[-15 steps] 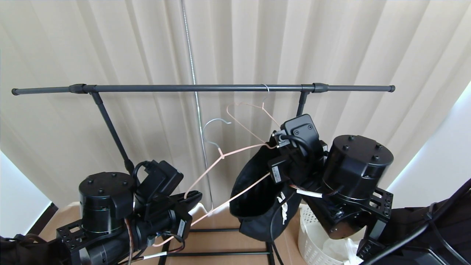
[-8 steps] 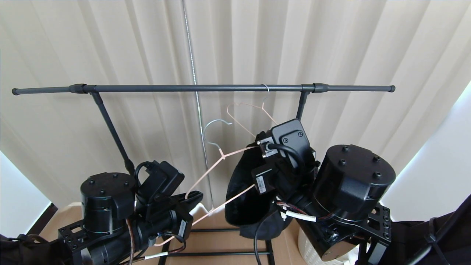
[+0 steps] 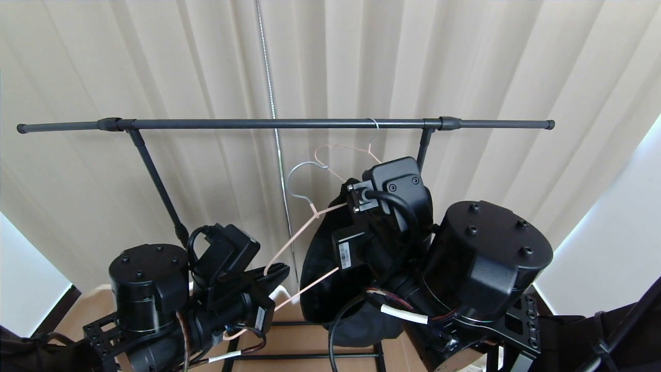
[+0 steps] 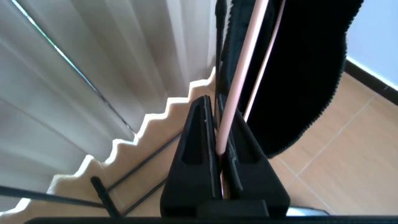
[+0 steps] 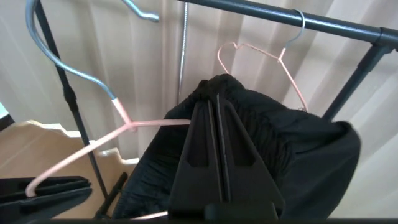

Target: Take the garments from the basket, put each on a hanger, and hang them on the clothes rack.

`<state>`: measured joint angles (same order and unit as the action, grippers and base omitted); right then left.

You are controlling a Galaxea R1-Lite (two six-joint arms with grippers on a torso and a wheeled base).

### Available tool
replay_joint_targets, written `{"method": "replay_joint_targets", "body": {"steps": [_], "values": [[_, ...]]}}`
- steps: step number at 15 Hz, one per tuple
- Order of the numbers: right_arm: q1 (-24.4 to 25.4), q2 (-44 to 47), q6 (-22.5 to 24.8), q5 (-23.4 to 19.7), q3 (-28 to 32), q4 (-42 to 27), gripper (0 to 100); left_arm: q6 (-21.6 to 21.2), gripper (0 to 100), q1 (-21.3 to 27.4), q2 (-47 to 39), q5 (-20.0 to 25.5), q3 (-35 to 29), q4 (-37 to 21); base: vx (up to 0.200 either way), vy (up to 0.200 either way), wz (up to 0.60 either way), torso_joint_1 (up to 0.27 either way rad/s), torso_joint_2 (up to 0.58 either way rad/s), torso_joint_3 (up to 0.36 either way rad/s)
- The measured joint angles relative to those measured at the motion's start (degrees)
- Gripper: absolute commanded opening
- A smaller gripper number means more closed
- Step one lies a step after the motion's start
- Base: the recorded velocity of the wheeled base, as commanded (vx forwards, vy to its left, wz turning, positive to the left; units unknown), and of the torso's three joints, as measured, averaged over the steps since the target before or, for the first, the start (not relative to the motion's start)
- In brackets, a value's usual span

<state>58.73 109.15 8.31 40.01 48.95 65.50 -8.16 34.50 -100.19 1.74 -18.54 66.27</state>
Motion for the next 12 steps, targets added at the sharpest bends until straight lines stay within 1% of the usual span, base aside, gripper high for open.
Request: {"method": "replay_joint_targets", "body": {"steps": [1, 2, 3, 5, 7, 8, 10, 12], "values": [[0.1, 0.0, -0.2, 0.2, 0.3, 0.0, 0, 0.0, 0, 0.1, -0.4, 0.0, 0.4, 0.7, 0.0, 0.0, 0.0, 0.0, 0.0, 0.0], [0.1, 0.0, -0.5, 0.6, 0.9, -0.1, 0, 0.0, 0, 0.2, -0.9, 0.0, 1.0, 3.8, 0.0, 0.0, 0.0, 0.0, 0.0, 0.0], [0.0, 0.0, -0.6, 0.8, 1.4, 0.0, 0, 0.0, 0, 0.4, -1.6, 0.0, 1.7, 8.1, 0.0, 0.0, 0.0, 0.0, 0.0, 0.0], [-0.2, -0.1, -0.6, 0.9, 1.9, -0.1, 0, 0.1, 0, 0.9, -3.2, 0.0, 3.1, 12.5, 0.0, 0.0, 0.0, 0.0, 0.0, 0.0], [-0.1, -0.5, -0.9, 0.9, 2.2, 0.0, 0, 0.1, 0, 1.3, -5.6, -0.2, 4.1, 18.7, 0.0, 0.0, 0.0, 0.0, 0.0, 0.0], [0.0, -0.6, -1.1, 1.0, 2.2, -0.1, 0, 0.2, 0, 1.5, -6.6, -0.6, 4.4, 20.2, 0.0, 0.0, 0.0, 0.0, 0.0, 0.0], [0.3, -0.7, -1.3, 1.0, 2.2, -0.1, 0, 0.3, 0, 1.7, -7.7, -0.7, 4.5, 20.7, 0.0, 0.0, 0.0, 0.0, 0.0, 0.0], [2.1, -0.5, -2.1, 1.2, 2.5, -0.1, 0, 0.3, 0, 1.7, -8.2, -0.7, 4.5, 21.5, 0.0, 0.0, 0.0, 0.0, 0.0, 0.0]]}}
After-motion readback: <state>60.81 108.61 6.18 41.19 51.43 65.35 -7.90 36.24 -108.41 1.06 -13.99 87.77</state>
